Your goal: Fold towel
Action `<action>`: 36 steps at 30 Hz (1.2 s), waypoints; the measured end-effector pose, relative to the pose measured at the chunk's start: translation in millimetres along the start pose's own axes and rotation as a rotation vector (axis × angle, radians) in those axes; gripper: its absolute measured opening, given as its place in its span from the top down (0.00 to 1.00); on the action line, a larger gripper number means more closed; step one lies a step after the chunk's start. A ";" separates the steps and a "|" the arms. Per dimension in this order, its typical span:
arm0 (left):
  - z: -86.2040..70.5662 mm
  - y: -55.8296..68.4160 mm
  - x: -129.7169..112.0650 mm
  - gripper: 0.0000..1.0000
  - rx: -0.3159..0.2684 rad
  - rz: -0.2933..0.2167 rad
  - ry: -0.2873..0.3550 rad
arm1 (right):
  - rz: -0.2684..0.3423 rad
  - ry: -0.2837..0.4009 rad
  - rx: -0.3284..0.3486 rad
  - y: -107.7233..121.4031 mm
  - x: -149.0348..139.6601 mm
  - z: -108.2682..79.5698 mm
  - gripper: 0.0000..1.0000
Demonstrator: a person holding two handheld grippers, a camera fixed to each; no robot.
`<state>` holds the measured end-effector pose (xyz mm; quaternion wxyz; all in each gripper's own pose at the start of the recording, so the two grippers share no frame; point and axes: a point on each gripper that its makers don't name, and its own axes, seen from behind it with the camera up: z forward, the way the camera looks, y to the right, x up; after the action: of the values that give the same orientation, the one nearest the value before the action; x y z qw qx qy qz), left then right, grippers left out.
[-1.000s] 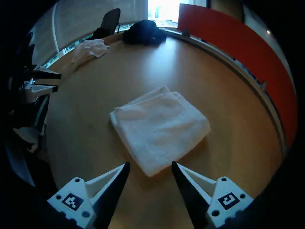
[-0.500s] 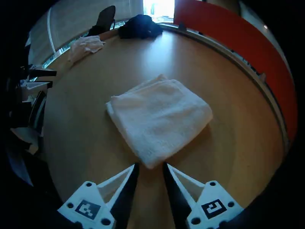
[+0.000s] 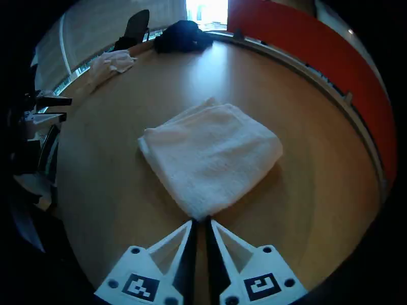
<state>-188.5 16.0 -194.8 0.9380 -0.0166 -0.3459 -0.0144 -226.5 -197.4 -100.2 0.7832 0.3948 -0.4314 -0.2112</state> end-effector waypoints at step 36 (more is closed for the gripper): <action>0.6 13.3 32.7 0.08 -0.040 0.049 0.072 | -0.141 0.197 -0.130 60.2 140.2 -101.0 0.98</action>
<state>-163.5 28.8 -173.4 0.9494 -0.0432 -0.3111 0.0010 -66.5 -211.5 -12.6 0.8289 0.3915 -0.3089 -0.2536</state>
